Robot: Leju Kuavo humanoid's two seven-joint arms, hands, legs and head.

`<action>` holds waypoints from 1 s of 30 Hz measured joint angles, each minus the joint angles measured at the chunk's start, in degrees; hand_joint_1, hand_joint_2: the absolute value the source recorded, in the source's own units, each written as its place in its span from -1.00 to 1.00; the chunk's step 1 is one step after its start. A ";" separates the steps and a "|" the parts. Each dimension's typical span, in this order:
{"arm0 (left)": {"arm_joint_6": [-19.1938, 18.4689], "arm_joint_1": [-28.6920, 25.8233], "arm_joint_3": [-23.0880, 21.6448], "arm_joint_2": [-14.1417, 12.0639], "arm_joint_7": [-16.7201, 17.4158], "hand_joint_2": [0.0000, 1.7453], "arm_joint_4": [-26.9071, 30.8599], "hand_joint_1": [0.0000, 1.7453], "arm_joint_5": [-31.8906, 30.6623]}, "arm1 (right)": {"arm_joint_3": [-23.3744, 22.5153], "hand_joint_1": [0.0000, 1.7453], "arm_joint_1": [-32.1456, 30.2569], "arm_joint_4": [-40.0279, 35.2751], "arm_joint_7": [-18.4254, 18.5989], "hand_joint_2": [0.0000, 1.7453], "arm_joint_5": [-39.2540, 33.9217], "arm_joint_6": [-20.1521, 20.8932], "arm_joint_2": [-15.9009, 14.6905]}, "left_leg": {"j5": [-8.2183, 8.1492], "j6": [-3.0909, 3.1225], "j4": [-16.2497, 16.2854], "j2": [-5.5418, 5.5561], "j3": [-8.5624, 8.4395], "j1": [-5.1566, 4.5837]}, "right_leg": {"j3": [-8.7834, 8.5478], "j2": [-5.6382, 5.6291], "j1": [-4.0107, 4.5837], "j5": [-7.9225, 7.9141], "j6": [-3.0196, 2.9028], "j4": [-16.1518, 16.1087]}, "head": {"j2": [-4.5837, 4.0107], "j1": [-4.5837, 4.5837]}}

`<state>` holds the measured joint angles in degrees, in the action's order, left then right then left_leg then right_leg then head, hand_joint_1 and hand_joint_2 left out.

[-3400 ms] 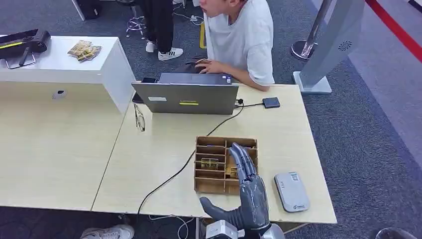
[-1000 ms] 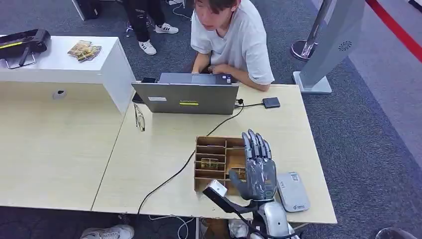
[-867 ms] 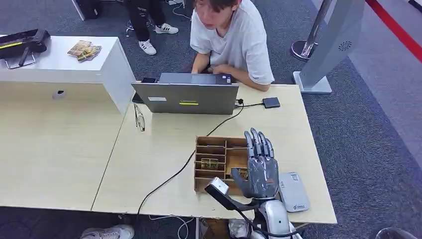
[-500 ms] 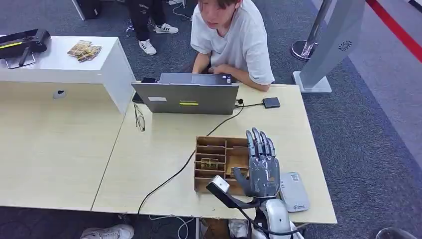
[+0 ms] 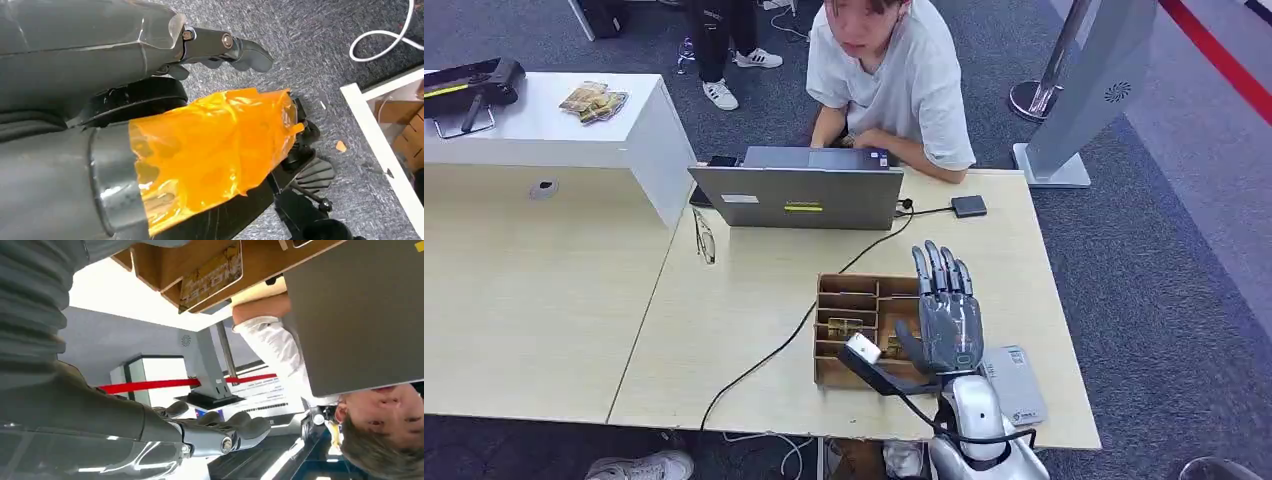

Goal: Pass the card to the sensor for recognition and then transmit it.

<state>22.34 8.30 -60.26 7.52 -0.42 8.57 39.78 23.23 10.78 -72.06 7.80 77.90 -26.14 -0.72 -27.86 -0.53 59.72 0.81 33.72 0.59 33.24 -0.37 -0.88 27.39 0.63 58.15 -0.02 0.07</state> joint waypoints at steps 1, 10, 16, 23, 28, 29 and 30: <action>-0.07 0.01 -0.04 0.00 0.00 -1.00 0.00 -1.00 0.00 | 0.00 -1.00 0.38 0.33 0.00 1.00 0.09 0.09 0.00 | 0.00 0.00 0.00 0.00 0.00 0.00 | 0.00 0.00 0.00 0.00 0.00 0.00 | 0.00 0.00; -0.13 0.17 -0.28 0.00 0.35 -1.00 0.00 -1.00 0.13 | 0.00 -1.00 2.17 2.21 0.44 1.00 0.70 1.49 0.00 | 0.00 0.00 0.00 0.00 0.00 0.00 | 0.00 0.00 0.00 0.00 0.00 0.00 | 0.00 0.00; -0.15 0.18 -0.28 0.00 0.37 -1.00 0.00 -1.00 0.33 | 0.00 -1.00 2.86 3.08 1.01 1.00 0.79 2.27 0.00 | 0.00 0.00 0.00 0.00 0.00 0.00 | 0.00 0.00 0.00 0.00 0.00 0.00 | 0.00 0.00; -0.13 0.18 -0.28 0.00 0.37 -1.00 0.00 -1.00 0.50 | 0.00 -1.00 3.06 3.15 1.05 1.00 0.74 2.60 0.00 | 0.00 0.00 0.00 0.00 0.00 0.00 | 0.00 0.00 0.00 0.00 0.00 0.00 | 0.00 0.00; -0.11 0.17 -0.28 0.00 0.37 -1.00 0.00 -1.00 0.72 | 0.00 -1.00 3.11 3.15 1.25 1.00 0.63 2.97 0.00 | 0.00 0.00 0.00 0.00 0.00 0.00 | 0.00 0.00 0.00 0.00 0.00 0.00 | 0.00 0.00; -0.11 0.17 -0.28 0.00 0.37 -1.00 0.00 -1.00 0.85 | 0.00 -1.00 3.11 3.12 1.25 1.00 0.61 2.97 0.00 | 0.00 0.00 0.00 0.00 0.00 0.00 | 0.00 0.00 0.00 0.00 0.00 0.00 | 0.00 0.00; -0.11 0.17 -0.28 0.00 0.37 -1.00 0.00 -1.00 0.87 | 0.00 -1.00 3.11 3.12 1.25 1.00 0.59 2.97 0.00 | 0.00 0.00 0.00 0.00 0.00 0.00 | 0.00 0.00 0.00 0.00 0.00 0.00 | 0.00 0.00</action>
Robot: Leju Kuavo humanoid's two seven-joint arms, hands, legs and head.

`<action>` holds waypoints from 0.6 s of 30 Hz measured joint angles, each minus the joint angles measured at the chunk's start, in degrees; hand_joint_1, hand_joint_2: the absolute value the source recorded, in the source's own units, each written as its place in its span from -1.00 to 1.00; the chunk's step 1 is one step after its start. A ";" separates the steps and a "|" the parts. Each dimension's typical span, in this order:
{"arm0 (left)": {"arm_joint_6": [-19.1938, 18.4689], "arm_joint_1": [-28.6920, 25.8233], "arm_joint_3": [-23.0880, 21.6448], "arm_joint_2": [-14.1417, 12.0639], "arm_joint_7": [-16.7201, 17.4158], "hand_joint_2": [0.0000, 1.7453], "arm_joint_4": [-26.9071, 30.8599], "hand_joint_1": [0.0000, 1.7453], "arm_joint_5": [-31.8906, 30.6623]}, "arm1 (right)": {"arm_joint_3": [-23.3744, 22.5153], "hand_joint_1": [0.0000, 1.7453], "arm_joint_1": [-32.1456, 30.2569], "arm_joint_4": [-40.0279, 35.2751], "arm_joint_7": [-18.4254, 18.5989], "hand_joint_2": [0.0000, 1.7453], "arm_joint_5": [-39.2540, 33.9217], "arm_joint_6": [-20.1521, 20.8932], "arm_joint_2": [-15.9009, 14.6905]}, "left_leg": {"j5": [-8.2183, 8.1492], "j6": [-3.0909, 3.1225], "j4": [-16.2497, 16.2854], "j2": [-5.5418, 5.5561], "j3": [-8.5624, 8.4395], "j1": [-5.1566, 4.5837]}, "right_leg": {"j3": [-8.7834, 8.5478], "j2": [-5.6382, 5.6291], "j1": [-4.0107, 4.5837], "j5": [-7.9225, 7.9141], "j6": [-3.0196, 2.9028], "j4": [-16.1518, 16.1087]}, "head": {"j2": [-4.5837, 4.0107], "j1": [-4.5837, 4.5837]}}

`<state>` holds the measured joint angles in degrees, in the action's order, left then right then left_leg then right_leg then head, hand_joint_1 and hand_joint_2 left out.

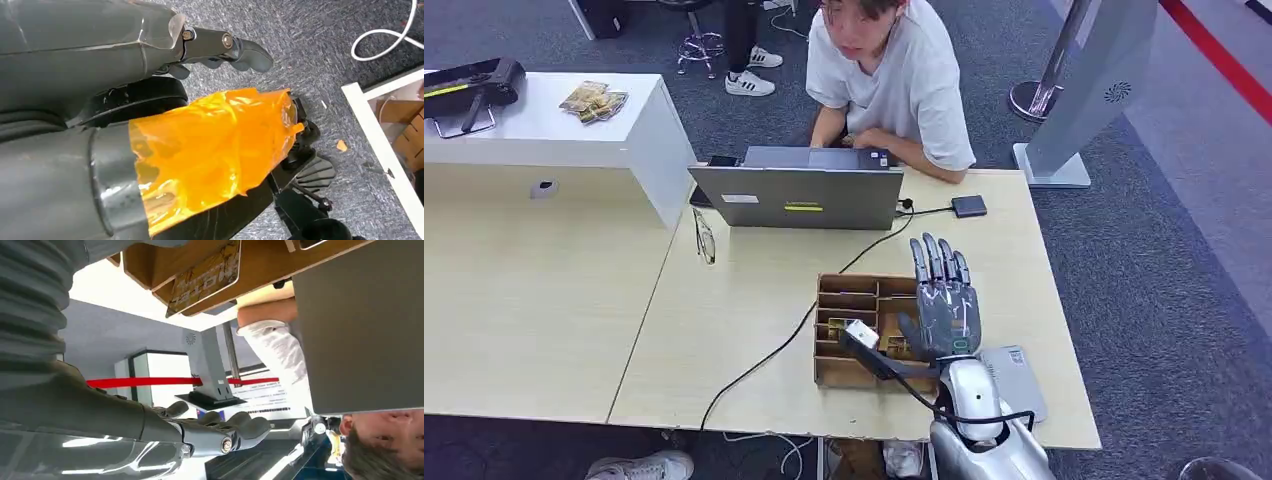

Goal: Pass the card to the sensor for recognition and then transmit it.

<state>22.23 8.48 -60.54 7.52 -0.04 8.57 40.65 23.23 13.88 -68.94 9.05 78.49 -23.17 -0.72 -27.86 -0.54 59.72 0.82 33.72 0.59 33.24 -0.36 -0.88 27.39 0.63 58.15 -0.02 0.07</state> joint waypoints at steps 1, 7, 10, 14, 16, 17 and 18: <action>0.02 0.00 0.00 0.00 0.00 -1.00 0.00 -1.00 0.02 | 0.00 -1.00 0.00 0.00 0.00 1.00 -0.11 0.00 0.00 | 0.00 0.00 0.00 0.00 0.00 0.00 | 0.00 0.00 0.00 0.00 0.00 0.00 | 0.00 0.00; 0.04 0.00 0.00 0.00 -0.04 -1.00 0.00 -1.00 0.13 | 0.00 -0.98 0.01 0.00 0.00 1.00 -0.33 0.17 0.00 | 0.00 0.00 0.00 0.00 0.00 0.00 | 0.00 0.00 0.00 0.00 0.00 0.00 | 0.00 0.00; 0.04 0.00 0.00 0.00 -0.04 -1.00 0.00 -1.00 0.15 | 0.00 -0.90 0.01 0.00 0.00 1.00 -0.33 0.17 0.00 | 0.00 0.00 0.00 0.00 0.00 0.00 | 0.00 0.00 0.00 0.00 0.00 0.00 | 0.00 0.00; 0.11 0.00 0.00 0.00 -0.07 -1.00 0.00 -1.00 0.17 | 0.00 -0.82 0.00 -0.02 0.00 1.00 -0.33 0.17 0.00 | 0.00 0.00 0.00 0.00 0.00 0.00 | 0.00 0.00 0.00 0.00 0.00 0.00 | 0.00 0.00; 0.15 0.00 0.00 0.00 -0.07 -1.00 0.00 -1.00 0.22 | 0.00 -0.76 0.00 -0.02 0.00 1.00 -0.33 0.20 0.00 | 0.00 0.00 0.00 0.00 0.00 0.00 | 0.00 0.00 0.00 0.00 0.00 0.00 | 0.02 0.00; 0.15 0.00 0.00 0.00 -0.07 -1.00 0.00 -1.00 0.22 | 0.00 -0.64 0.01 -0.02 0.00 1.00 -0.33 0.20 0.00 | 0.00 0.00 0.00 0.00 0.00 0.00 | 0.00 0.00 0.00 0.00 0.00 0.00 | 0.00 0.00; 0.15 0.00 0.00 0.00 -0.07 -1.00 0.00 -1.00 0.22 | 0.00 -0.64 0.00 -0.02 0.00 1.00 -0.33 0.20 0.00 | 0.00 0.00 0.00 0.00 0.00 0.00 | 0.00 0.00 0.00 0.00 0.00 0.00 | 0.00 0.00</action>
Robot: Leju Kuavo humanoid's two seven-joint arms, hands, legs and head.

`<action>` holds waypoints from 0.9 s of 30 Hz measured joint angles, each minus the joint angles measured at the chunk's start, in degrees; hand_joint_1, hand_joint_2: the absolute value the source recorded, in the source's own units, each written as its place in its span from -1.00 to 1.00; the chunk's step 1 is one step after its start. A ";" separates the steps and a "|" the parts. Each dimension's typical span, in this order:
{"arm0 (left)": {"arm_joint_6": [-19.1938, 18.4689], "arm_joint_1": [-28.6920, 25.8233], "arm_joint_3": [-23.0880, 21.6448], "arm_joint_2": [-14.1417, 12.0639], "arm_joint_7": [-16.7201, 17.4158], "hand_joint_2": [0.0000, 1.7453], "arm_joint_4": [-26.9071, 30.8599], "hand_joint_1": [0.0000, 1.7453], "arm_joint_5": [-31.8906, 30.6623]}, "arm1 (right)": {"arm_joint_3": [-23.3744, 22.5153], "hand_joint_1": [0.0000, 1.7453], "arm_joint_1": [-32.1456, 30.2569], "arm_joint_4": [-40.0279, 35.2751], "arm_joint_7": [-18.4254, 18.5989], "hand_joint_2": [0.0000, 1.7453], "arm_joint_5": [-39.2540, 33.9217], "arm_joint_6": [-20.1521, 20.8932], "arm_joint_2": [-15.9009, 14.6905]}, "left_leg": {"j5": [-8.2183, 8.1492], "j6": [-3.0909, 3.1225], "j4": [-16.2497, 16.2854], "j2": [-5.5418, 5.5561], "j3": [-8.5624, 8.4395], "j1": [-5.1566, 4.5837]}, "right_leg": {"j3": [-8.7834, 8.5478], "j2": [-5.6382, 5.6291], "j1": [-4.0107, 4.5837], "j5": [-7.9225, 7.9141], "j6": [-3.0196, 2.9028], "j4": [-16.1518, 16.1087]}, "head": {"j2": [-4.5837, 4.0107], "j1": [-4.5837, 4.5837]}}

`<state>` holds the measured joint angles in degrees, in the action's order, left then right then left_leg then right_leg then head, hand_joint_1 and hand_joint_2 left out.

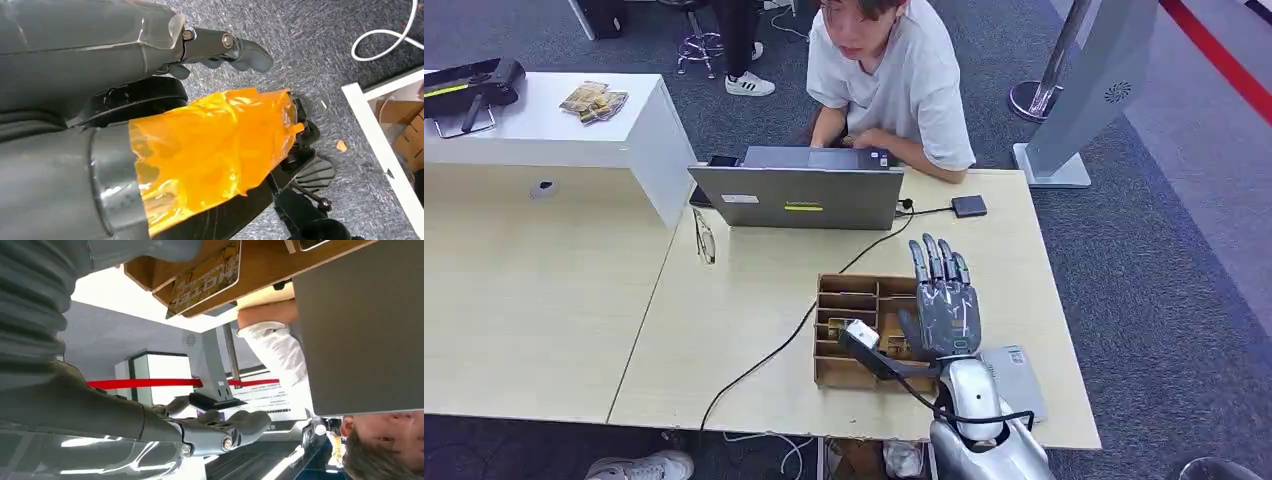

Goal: Pass the card to the sensor for recognition and then transmit it.

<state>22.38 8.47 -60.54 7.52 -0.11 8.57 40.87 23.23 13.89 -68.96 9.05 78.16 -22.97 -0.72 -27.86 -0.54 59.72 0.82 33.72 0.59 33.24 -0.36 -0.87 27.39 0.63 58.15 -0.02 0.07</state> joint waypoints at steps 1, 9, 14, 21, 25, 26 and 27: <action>0.00 0.00 0.00 0.00 0.00 -1.00 0.00 -1.00 0.00 | 0.00 -0.64 0.00 0.00 0.00 1.00 0.00 0.00 0.00 | 0.00 0.00 0.00 0.00 0.00 0.00 | 0.00 0.00 0.00 0.00 0.00 0.00 | 0.00 0.00; 0.02 0.00 0.00 0.00 -0.09 -1.00 0.00 -1.00 0.11 | 0.00 -0.16 0.01 0.00 -0.02 1.00 0.00 0.15 0.00 | 0.00 0.00 0.00 0.00 0.00 0.00 | 0.00 0.00 0.00 0.00 0.00 0.00 | 0.00 0.00; 0.07 -0.01 0.00 0.00 -0.15 -1.00 0.00 -1.00 0.26 | 0.00 -0.14 0.01 0.02 -0.04 1.00 0.00 0.17 0.00 | 0.00 0.00 0.00 0.00 0.00 0.00 | 0.00 0.00 0.00 0.00 0.00 0.00 | 0.00 0.00; 0.07 -0.02 0.00 0.00 -0.15 -1.00 0.00 -1.00 0.26 | 0.00 -0.24 0.01 0.02 -0.04 1.00 0.00 0.24 0.00 | 0.00 0.00 0.00 0.00 0.00 0.00 | 0.00 0.00 0.00 0.00 0.00 0.00 | 0.00 0.00; 0.07 -0.02 0.00 0.00 -0.17 -1.00 0.00 -1.00 0.28 | 0.00 -0.32 0.01 0.02 -0.04 1.00 0.00 0.26 0.00 | 0.00 0.00 0.00 0.00 0.00 0.00 | 0.00 0.00 0.00 0.00 0.00 0.00 | 0.00 0.00; 0.07 -0.02 0.00 0.00 -0.17 -1.00 0.00 -1.00 0.28 | 0.00 -0.32 0.01 0.02 -0.04 1.00 0.00 0.33 0.00 | 0.00 0.00 0.00 0.00 0.00 0.00 | 0.00 0.00 0.00 0.00 0.00 0.00 | 0.00 0.00; 0.07 -0.02 0.00 0.00 -0.17 -1.00 0.00 -1.00 0.30 | 0.00 -0.32 0.01 0.02 -0.04 1.00 0.00 0.39 0.00 | 0.00 0.00 0.00 0.00 0.00 0.00 | 0.00 0.00 0.00 0.00 0.00 0.00 | 0.00 0.00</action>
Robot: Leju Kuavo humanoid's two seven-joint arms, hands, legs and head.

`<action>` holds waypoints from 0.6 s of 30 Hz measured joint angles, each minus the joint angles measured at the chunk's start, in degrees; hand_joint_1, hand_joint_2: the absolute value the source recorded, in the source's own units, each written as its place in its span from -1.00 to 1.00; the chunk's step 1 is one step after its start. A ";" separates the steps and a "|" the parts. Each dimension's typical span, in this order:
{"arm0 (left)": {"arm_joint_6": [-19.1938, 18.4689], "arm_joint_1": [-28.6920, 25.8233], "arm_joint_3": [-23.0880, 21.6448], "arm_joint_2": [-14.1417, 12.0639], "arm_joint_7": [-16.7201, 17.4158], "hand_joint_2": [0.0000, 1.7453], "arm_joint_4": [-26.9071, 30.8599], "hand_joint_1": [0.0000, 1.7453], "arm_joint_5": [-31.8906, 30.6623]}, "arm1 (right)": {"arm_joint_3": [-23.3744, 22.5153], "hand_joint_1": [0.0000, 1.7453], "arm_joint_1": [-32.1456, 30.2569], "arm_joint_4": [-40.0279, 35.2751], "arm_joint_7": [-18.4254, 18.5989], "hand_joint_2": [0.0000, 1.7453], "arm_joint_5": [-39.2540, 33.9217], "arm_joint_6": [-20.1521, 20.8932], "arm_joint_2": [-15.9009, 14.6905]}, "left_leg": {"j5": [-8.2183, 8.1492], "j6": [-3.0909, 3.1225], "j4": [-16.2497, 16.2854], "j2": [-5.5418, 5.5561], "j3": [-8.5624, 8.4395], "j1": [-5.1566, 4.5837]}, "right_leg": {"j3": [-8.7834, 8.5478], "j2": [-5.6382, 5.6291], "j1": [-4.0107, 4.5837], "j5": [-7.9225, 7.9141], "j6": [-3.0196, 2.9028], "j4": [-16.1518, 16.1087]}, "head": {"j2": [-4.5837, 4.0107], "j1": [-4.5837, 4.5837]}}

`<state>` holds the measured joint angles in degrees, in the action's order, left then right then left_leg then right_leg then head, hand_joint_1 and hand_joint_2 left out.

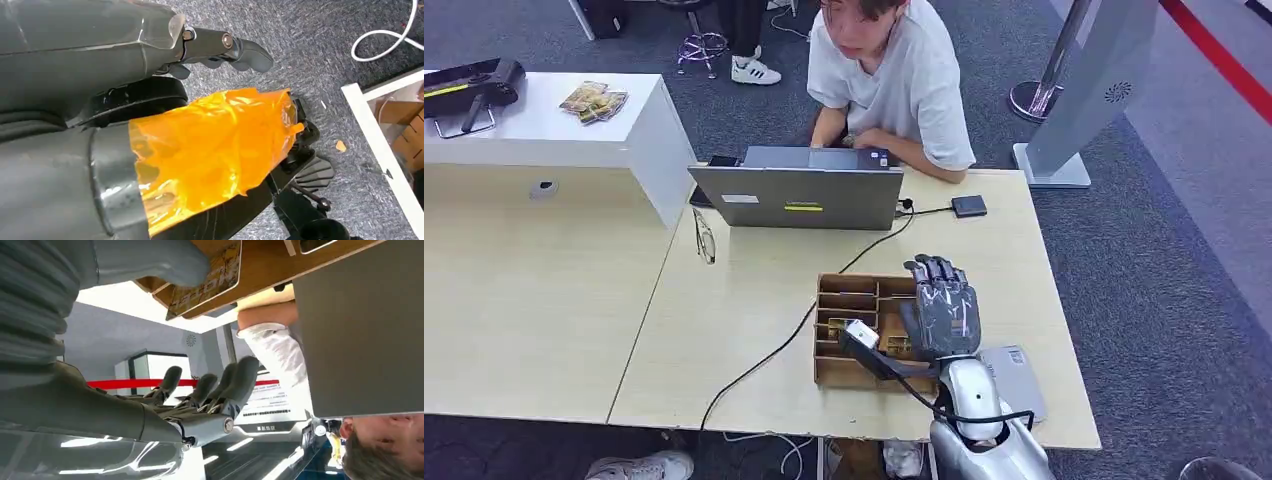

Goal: Pass the card to the sensor for recognition and then transmit it.

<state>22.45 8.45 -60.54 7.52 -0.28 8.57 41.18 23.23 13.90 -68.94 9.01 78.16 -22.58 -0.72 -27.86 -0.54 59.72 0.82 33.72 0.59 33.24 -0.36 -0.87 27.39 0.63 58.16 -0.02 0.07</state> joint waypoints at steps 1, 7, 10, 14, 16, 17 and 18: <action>0.00 0.00 0.00 0.00 0.00 -1.00 0.00 -1.00 0.00 | 0.00 -0.32 0.00 0.02 0.00 1.00 0.00 0.11 0.00 | 0.00 0.00 0.00 0.00 0.00 0.00 | 0.00 0.00 0.00 0.00 0.00 0.00 | 0.00 0.00; 0.02 0.00 0.00 0.00 -0.02 -1.00 0.00 -1.00 0.07 | 0.00 -0.24 -0.02 0.37 0.00 1.00 -0.02 0.64 0.00 | 0.00 0.00 0.00 0.00 0.00 0.00 | 0.00 0.00 0.00 0.00 0.00 0.00 | 0.00 0.00; 0.04 -0.01 0.00 0.00 -0.15 -1.00 0.00 -1.00 0.11 | 0.02 -0.14 -0.01 0.55 0.00 1.00 -0.02 0.64 0.00 | 0.00 0.00 0.00 0.00 0.00 0.00 | 0.00 0.00 0.00 0.00 0.00 0.00 | 0.00 0.00; 0.11 -0.01 0.00 0.00 -0.17 -1.00 0.00 -1.00 0.11 | 0.04 -0.16 0.02 0.83 0.00 1.00 -0.02 0.70 0.00 | 0.00 0.00 0.00 0.00 0.00 0.00 | 0.00 0.00 0.00 0.00 0.00 0.00 | 0.00 0.00; 0.17 -0.01 0.00 0.00 -0.17 -1.00 0.00 -1.00 0.11 | 0.04 -0.14 0.04 0.92 0.00 1.00 -0.02 0.72 0.00 | 0.00 0.00 0.00 0.00 0.00 0.00 | 0.00 0.00 0.00 0.00 0.00 0.00 | 0.00 0.00; 0.20 -0.01 0.00 0.00 -0.17 -1.00 0.00 -1.00 0.11 | 0.04 -0.12 0.04 0.92 0.00 1.00 -0.02 0.72 0.00 | 0.00 0.00 0.00 0.00 0.00 0.00 | 0.00 0.00 0.00 0.00 0.00 0.00 | 0.00 0.00; 0.20 -0.01 0.00 0.00 -0.17 -1.00 0.00 -1.00 0.11 | 0.04 -0.12 0.04 0.92 0.00 1.00 -0.02 0.72 0.00 | 0.00 0.00 0.00 0.00 0.00 0.00 | 0.00 0.00 0.00 0.00 0.00 0.00 | 0.00 0.00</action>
<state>22.64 8.45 -60.54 7.52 -0.46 8.57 41.29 23.28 13.93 -68.02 9.00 78.14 -21.86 -0.72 -27.86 -0.54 59.72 0.82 33.72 0.59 33.24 -0.36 -0.87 27.39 0.63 58.16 -0.02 0.07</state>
